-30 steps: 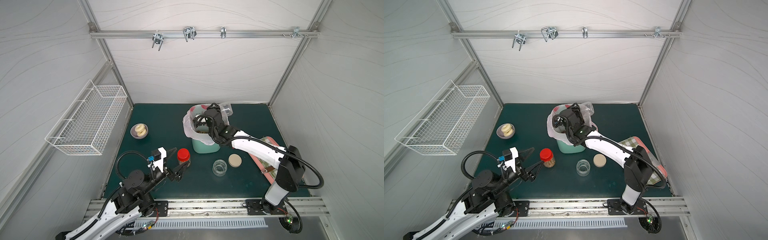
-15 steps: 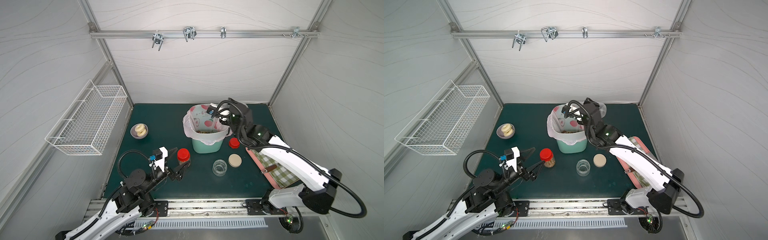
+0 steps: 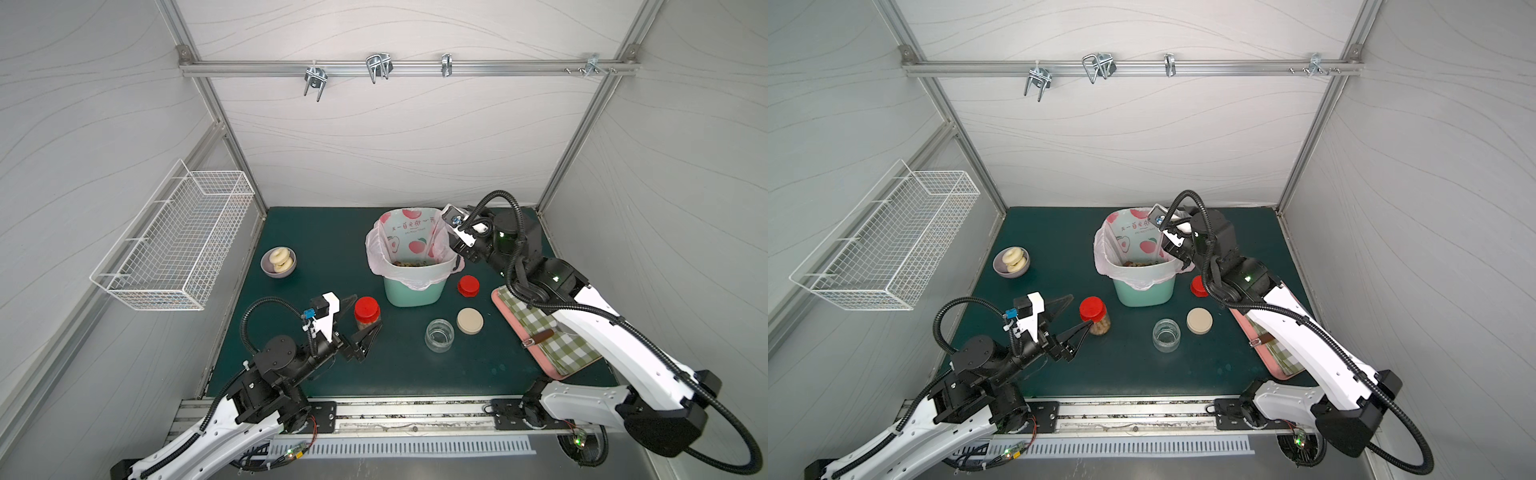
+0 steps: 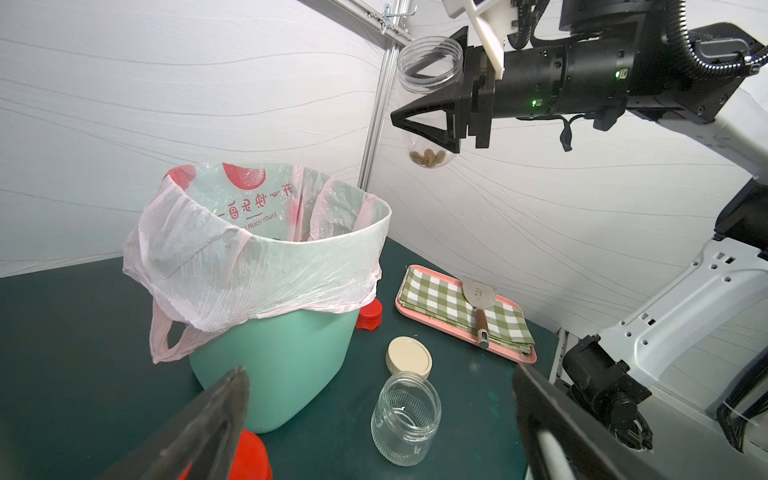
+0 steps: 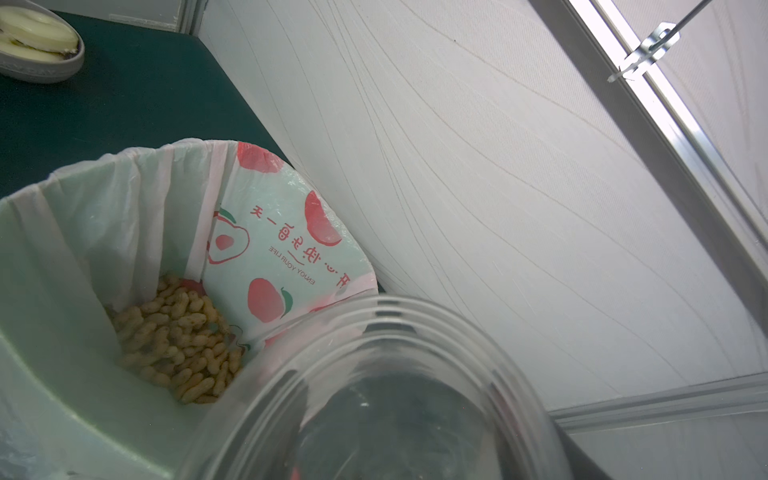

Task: Empty moldy peanuts from jars
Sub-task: Pour the moldy peanuts from the jar into the trash bin.

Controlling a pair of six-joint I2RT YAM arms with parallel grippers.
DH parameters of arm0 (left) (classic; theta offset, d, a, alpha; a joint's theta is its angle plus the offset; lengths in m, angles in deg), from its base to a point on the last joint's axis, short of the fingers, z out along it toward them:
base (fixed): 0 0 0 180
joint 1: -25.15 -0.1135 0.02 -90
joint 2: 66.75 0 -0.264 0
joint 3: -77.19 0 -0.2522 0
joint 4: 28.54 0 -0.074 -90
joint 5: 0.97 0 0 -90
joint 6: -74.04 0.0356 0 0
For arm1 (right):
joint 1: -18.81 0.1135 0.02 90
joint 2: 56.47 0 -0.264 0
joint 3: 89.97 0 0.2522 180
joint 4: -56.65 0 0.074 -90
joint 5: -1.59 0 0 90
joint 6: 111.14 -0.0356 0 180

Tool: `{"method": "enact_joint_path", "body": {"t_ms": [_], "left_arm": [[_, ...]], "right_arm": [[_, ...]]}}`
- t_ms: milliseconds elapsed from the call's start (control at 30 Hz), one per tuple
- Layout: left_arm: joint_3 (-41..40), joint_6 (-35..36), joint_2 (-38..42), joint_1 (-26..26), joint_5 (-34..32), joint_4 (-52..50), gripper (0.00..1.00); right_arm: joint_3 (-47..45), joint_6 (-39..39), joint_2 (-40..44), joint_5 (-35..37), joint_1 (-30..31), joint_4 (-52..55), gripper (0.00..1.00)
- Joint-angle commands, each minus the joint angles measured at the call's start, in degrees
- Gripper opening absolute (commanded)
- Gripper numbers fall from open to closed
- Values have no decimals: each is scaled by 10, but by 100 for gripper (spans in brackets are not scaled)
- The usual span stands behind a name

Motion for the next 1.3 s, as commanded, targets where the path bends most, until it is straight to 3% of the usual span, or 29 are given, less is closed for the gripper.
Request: {"method": "enact_joint_path", "body": {"t_ms": [0, 300, 833, 1000, 1167, 1267], "left_arm": [[4, 4, -1, -2, -1, 30, 99], [4, 4, -1, -2, -2, 30, 99], [1, 7, 7, -2, -10, 25, 99], [3, 8, 0, -2, -11, 27, 99], [1, 8, -7, -2, -12, 32, 99], [3, 10, -13, -2, -13, 30, 99]], "right_arm": [[6, -39, 15, -51, -7, 2, 0], [15, -58, 14, -103, -15, 0, 0], [39, 13, -38, -27, -8, 2, 0], [56, 64, -66, 39, 12, 3, 0], [64, 178, -124, 158, 49, -32, 0], [73, 224, -155, 188, 60, -46, 0]]}}
